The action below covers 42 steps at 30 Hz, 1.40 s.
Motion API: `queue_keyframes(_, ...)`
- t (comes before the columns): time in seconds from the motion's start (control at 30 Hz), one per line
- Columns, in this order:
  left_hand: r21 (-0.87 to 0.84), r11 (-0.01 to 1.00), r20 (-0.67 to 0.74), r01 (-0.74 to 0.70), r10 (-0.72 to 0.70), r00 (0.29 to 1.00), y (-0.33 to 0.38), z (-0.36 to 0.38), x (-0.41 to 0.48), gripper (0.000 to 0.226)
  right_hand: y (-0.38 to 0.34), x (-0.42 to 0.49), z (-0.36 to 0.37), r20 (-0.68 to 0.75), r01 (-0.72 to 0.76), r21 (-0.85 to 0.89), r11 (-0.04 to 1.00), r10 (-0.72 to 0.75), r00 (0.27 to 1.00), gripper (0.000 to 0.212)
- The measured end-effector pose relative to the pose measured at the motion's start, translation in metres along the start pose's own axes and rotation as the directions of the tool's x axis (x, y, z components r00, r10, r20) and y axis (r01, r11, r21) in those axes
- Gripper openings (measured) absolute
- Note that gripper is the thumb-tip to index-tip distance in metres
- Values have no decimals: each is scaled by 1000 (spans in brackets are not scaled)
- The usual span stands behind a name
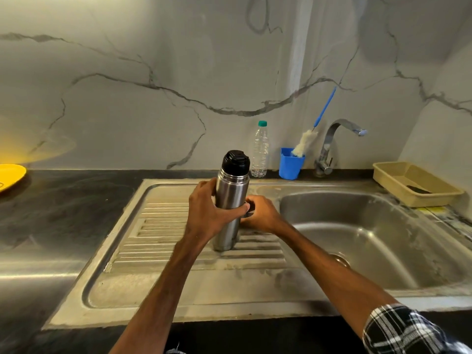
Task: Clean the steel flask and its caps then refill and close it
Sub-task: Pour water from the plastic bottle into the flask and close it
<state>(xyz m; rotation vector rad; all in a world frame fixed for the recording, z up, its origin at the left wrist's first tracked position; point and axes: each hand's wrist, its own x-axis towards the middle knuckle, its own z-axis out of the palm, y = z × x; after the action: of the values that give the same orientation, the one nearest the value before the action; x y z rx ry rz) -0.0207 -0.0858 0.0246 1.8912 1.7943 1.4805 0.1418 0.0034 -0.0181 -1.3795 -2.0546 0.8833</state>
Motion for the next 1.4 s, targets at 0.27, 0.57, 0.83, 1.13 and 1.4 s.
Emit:
queue_keyframes(0.27,-2,1000,8,-19,19,1000,1,2,-2,76,8,-37,-58,-124,54,570,820,21,992,66)
queue_keyframes(0.57,-22,998,6,-57,57,998,3,4,-5,81,-70,-94,-145,-71,289,255,923,-280,957,74)
queue_keyframes(0.83,-34,989,34,-146,147,989,0,14,-8,74,-140,-103,-153,-5,417,-404,814,-458,889,65)
queue_keyframes(1.13,-45,973,52,-227,229,972,-2,22,-10,78,-143,-99,-131,-79,225,-612,758,-342,936,62)
queue_keyframes(1.4,-51,970,41,-239,241,970,0,20,-11,82,-141,-92,-130,223,438,-495,750,-377,899,60)
